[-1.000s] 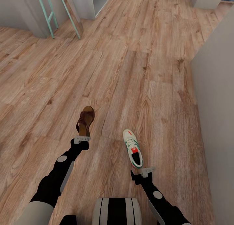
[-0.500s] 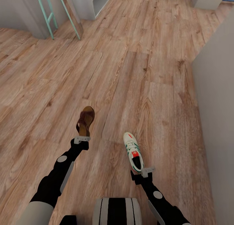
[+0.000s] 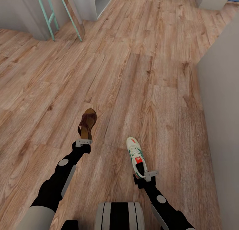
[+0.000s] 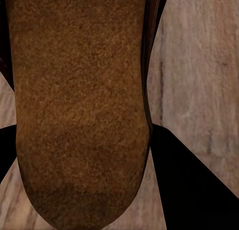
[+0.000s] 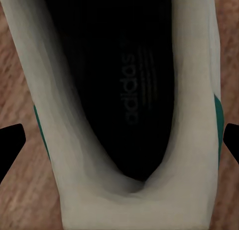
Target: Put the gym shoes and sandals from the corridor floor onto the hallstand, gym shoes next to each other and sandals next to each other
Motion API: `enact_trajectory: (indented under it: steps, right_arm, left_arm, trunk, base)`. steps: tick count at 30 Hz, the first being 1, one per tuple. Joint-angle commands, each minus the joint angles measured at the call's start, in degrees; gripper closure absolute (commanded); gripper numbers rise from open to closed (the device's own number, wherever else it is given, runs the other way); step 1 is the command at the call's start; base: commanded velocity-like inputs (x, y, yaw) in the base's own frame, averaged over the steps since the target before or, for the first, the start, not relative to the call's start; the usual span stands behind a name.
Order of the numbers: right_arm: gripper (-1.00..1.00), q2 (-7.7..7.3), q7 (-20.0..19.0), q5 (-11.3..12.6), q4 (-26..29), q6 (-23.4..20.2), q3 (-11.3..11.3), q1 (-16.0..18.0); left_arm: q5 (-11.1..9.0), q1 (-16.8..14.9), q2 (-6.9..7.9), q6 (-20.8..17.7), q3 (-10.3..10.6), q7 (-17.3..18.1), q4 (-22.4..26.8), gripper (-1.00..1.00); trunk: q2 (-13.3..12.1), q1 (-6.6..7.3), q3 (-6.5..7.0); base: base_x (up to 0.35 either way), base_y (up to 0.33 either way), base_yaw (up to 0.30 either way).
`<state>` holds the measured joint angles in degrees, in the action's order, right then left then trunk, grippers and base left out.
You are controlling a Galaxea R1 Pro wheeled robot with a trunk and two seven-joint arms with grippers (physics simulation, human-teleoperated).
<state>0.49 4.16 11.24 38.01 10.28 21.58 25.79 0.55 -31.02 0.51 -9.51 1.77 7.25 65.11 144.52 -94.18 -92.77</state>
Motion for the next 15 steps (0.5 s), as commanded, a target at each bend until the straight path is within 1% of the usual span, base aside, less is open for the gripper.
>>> enact_trajectory:
  steps: [1,7,8,15]
  right_arm:
    - [-1.0,-0.05,0.41,0.61,-0.04,0.26,0.39,0.05]
    - [-1.0,-0.05,0.41,0.62,-0.04,0.26,0.39,0.05]
    - [1.0,-0.05,0.41,0.61,-0.04,0.26,0.39,0.05]
    - [1.0,-0.05,0.41,0.62,-0.04,0.18,0.39,0.05]
  left_arm:
    - [0.22,-0.01,0.02,-0.33,0.03,0.19,0.08,1.0]
    - [0.22,-0.01,0.02,-0.33,0.0,0.22,0.08,1.0]
    - [0.23,-0.01,0.01,-0.33,-0.01,0.22,0.09,1.0]
    - [0.19,-0.01,0.04,-0.33,-0.01,0.19,0.05,1.0]
  trunk:
    - [0.01,0.01,-0.03]
    - [0.01,0.01,-0.03]
    - [0.01,0.01,-0.03]
    - [0.01,0.01,-0.03]
  base:
    - [0.002,0.0,0.0]
    - [0.0,0.0,0.0]
    - [0.0,0.0,0.0]
    - [0.0,0.0,0.0]
